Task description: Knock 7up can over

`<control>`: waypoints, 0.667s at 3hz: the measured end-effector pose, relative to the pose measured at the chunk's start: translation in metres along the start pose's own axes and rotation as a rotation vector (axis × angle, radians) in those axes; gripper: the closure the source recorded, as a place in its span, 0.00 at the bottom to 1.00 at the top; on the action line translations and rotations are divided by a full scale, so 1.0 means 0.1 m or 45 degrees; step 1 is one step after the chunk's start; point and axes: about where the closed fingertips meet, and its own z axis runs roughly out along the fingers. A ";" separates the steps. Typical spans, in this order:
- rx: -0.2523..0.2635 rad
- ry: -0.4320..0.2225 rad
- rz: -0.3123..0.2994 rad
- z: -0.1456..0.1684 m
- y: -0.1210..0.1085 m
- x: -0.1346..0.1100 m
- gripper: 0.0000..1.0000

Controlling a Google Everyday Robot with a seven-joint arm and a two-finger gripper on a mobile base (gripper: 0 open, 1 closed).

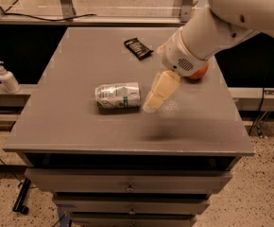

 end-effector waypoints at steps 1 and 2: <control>0.070 -0.070 0.039 -0.50 -0.09 0.25 0.00; 0.152 -0.170 0.085 -0.97 -0.12 0.43 0.00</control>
Offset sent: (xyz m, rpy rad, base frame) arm -0.0327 -0.1461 0.0974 0.2550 -0.1595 -0.1828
